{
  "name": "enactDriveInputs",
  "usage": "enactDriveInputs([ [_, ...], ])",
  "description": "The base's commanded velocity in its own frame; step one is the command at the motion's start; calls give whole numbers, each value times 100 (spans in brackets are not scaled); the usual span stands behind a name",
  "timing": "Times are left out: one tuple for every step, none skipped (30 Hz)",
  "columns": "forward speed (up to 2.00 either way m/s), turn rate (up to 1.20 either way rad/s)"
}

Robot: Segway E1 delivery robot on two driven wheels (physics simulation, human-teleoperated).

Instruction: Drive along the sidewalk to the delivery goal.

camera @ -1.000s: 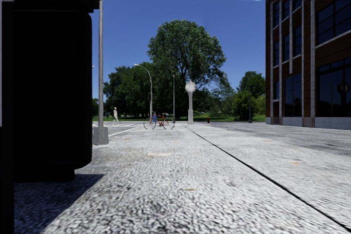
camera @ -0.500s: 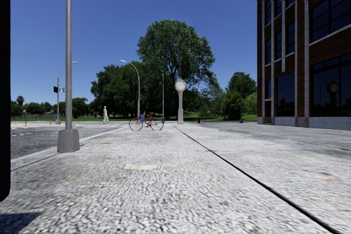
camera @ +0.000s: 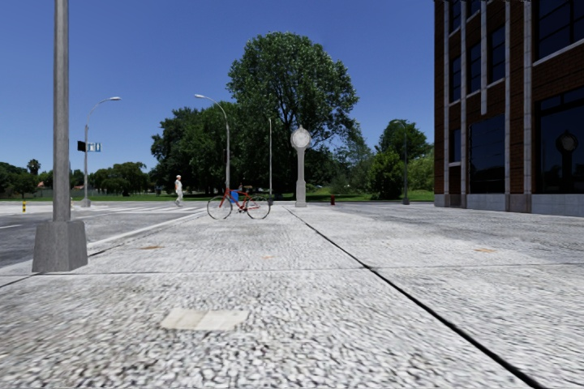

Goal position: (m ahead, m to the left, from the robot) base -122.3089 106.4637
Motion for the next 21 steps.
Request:
enactDriveInputs([
  [200, -12],
  [200, -13],
  [200, -13],
  [200, -13],
  [200, -13],
  [200, -13],
  [200, -13],
  [200, -13],
  [200, -13],
  [200, -13],
  [200, -13],
  [200, -13],
  [200, -13],
  [200, -13],
  [200, -12],
  [200, -12],
  [200, -1],
  [200, 0],
  [200, 0],
  [200, 0],
  [200, 0],
])
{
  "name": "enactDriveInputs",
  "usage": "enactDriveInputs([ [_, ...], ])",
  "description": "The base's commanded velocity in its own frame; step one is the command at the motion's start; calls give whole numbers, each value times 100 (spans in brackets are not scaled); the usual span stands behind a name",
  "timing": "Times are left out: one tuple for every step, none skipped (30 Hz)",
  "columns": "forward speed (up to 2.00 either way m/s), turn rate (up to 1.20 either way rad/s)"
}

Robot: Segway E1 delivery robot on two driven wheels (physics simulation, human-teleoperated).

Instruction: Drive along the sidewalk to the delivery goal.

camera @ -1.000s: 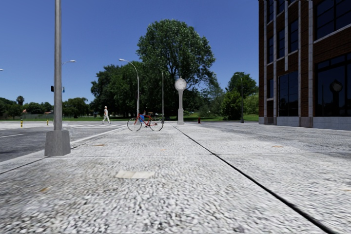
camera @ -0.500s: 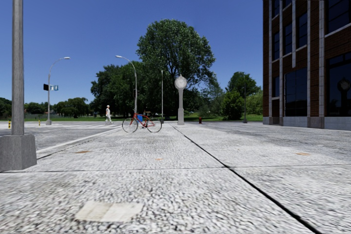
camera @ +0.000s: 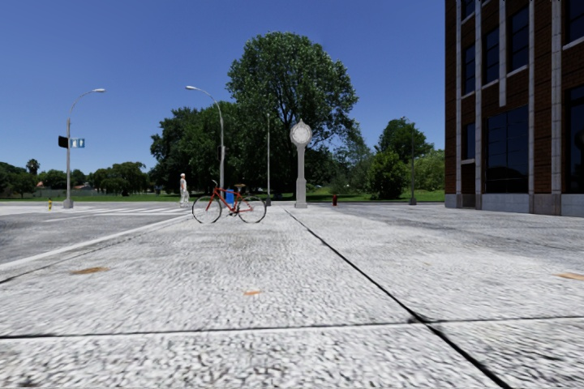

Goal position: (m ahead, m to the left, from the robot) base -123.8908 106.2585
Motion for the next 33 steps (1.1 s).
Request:
enactDriveInputs([
  [200, 0],
  [200, 0],
  [200, 0],
  [200, 0],
  [200, 0],
  [200, 0],
  [200, 0],
  [200, 0],
  [200, 0],
  [200, 0],
  [200, 0],
  [200, 0],
  [200, 0],
  [200, 0],
  [200, 0],
  [200, 0],
  [200, 0],
  [200, 0],
  [200, 0],
  [200, 0],
  [200, 0],
  [200, 0],
  [200, 0],
  [200, 0],
  [200, 0],
  [200, 0],
  [200, 0],
  [200, 0],
  [200, 0],
  [200, 0],
  [200, 0],
  [200, 0],
  [200, 0],
])
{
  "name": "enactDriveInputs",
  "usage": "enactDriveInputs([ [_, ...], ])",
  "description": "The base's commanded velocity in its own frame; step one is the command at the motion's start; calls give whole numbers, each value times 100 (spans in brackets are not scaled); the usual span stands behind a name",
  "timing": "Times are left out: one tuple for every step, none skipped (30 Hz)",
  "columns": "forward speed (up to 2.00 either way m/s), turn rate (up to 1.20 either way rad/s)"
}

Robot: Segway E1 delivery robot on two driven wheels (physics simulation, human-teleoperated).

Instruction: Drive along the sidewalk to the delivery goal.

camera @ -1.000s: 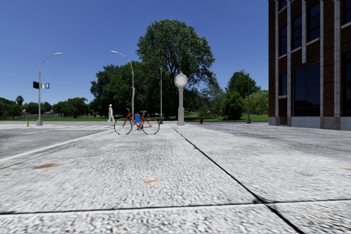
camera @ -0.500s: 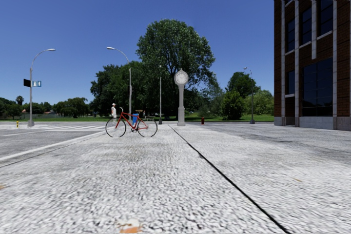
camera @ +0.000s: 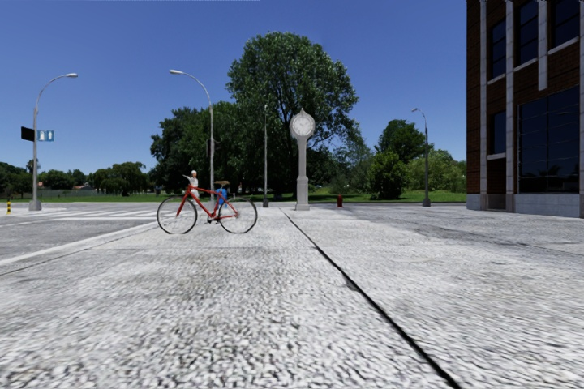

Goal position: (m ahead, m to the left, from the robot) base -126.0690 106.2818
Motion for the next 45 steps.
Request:
enactDriveInputs([
  [200, 0],
  [200, 0],
  [200, 0],
  [200, 0],
  [200, 0],
  [200, 0],
  [200, 0],
  [200, -13],
  [200, -24],
  [200, -24],
  [200, -26],
  [200, -27],
  [200, -27],
  [200, -27],
  [200, -27],
  [200, -27],
  [200, -27],
  [200, -27],
  [200, -27],
  [200, -21],
  [200, -14],
  [200, -14],
  [200, -7],
  [200, -4],
  [200, -3],
  [200, -3],
  [200, 0],
  [200, 0],
  [200, 0],
  [200, 0],
  [200, 0],
  [200, 0],
  [200, 0],
  [200, 0],
  [200, 0],
  [200, 0],
  [200, 0],
  [200, 0],
  [200, 0],
  [200, 0],
  [200, 0],
  [200, 0],
  [200, 0],
  [200, 0],
  [200, 0],
])
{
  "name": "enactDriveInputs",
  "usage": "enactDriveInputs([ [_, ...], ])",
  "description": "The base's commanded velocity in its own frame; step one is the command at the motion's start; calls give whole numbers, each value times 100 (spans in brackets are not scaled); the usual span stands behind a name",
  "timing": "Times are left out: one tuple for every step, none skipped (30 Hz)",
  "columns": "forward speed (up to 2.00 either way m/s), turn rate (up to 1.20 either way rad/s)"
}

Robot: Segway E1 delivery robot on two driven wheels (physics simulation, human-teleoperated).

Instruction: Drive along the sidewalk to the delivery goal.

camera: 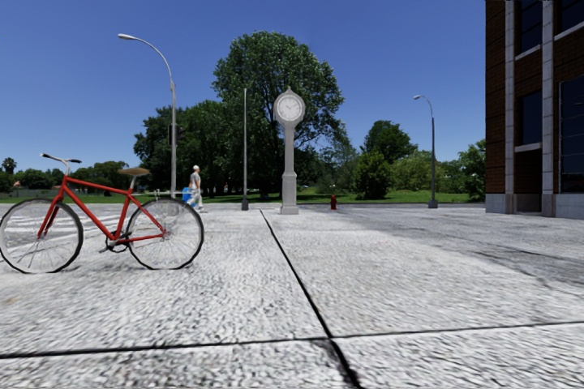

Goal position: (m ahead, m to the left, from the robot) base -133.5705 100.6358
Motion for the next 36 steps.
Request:
enactDriveInputs([
  [200, 0],
  [200, 0],
  [200, 0],
  [200, 0],
  [200, 0],
  [200, 0],
  [200, 0],
  [200, 0],
  [200, 0],
  [200, 0],
  [200, 0],
  [200, 0],
  [200, 0],
  [200, 0],
  [200, 0],
  [200, 0],
  [200, 3],
  [200, 3],
  [200, 6],
  [200, 7],
  [200, 8],
  [200, 8],
  [200, 8],
  [200, 0],
  [200, 0],
  [200, 0],
  [200, 0],
  [200, 0],
  [200, 0],
  [200, 0],
  [200, 0],
  [183, 0],
  [200, 0],
  [200, 0],
  [200, 0],
  [200, 0],
])
